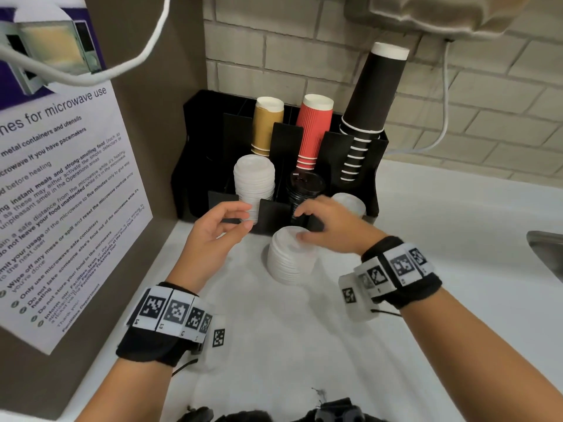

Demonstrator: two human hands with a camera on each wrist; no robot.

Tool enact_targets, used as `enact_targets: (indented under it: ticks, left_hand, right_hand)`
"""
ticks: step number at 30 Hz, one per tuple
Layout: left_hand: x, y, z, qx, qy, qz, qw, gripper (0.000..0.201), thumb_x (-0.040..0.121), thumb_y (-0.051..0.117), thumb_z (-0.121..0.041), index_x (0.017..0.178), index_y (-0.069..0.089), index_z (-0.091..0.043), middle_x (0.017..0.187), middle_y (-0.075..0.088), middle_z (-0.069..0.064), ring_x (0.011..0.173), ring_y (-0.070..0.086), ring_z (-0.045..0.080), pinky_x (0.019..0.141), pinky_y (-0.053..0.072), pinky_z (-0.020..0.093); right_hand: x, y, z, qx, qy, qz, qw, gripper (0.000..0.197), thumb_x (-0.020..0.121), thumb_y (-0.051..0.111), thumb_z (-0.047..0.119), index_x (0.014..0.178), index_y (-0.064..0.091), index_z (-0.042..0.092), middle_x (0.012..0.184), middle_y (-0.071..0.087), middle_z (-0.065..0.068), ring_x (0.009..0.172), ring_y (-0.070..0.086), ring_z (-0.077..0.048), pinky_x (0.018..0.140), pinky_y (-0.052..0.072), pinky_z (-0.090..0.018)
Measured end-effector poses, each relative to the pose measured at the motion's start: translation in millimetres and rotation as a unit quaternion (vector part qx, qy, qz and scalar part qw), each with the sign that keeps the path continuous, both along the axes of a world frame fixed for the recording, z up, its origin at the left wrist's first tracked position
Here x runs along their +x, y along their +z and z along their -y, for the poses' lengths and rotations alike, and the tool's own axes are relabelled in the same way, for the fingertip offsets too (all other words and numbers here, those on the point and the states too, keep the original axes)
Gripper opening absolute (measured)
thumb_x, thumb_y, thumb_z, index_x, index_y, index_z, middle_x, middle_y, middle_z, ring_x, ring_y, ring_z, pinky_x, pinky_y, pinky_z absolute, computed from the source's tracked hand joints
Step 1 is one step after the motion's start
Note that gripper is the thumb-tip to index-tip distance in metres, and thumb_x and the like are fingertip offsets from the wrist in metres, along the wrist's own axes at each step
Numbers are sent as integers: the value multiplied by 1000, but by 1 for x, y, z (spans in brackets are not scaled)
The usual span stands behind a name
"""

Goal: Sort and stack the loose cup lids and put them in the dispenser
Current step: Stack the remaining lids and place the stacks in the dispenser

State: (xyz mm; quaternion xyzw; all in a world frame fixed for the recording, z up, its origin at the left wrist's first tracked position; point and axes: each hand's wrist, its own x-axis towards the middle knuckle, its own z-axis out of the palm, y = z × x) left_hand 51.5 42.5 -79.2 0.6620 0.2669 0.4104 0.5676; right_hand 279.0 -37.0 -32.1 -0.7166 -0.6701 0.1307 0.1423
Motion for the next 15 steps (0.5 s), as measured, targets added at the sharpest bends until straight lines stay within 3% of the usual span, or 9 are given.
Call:
enact_targets:
  ticks: [2, 5, 10, 13, 15]
  left_hand:
    - [0, 1, 0, -5, 1, 1, 1000, 25, 90, 63, -11, 106, 65, -31, 102, 66, -7, 88, 63, 13, 82, 52, 26]
    - [-2, 1, 0, -8, 4, 0, 1000, 24, 91, 63, -12, 107, 65, -30, 103, 66, -6, 88, 63, 14, 81, 52, 26]
    - [-3, 0, 2, -11, 5, -4, 1000, 24, 91, 64, -12, 107, 65, -30, 102, 66, -6, 87, 63, 14, 79, 53, 23]
    - [-3, -1, 3, -9, 3, -15, 1000, 26, 90, 65, -13, 107, 64, -32, 104, 65, -7, 86, 63, 9, 80, 51, 26]
    - [0, -2, 6, -5, -5, -28, 1000, 35, 85, 71, -17, 114, 62, -35, 112, 63, -7, 92, 64, 6, 81, 49, 26]
  right_hand:
    - [-14, -13, -3, -66, -14, 0, 998, 65, 79, 71, 46, 135, 44, 25, 129, 44, -6, 119, 45, -25, 103, 40, -38]
    - [-26, -30, -9, -78, -41, 13, 996, 82, 71, 76, 53, 138, 36, 29, 127, 39, -4, 116, 46, -29, 99, 44, -42]
    - [-31, -42, -15, -49, -52, 2, 997, 82, 66, 80, 42, 135, 38, 26, 118, 38, -4, 103, 52, -30, 88, 49, -39]
    - [-29, -38, -13, -21, -63, -11, 998, 80, 66, 80, 39, 134, 39, 28, 119, 39, -3, 106, 50, -29, 90, 48, -39]
    - [-28, -28, -10, 33, -72, -51, 996, 76, 67, 80, 38, 132, 42, 27, 122, 41, -2, 110, 48, -24, 89, 42, -31]
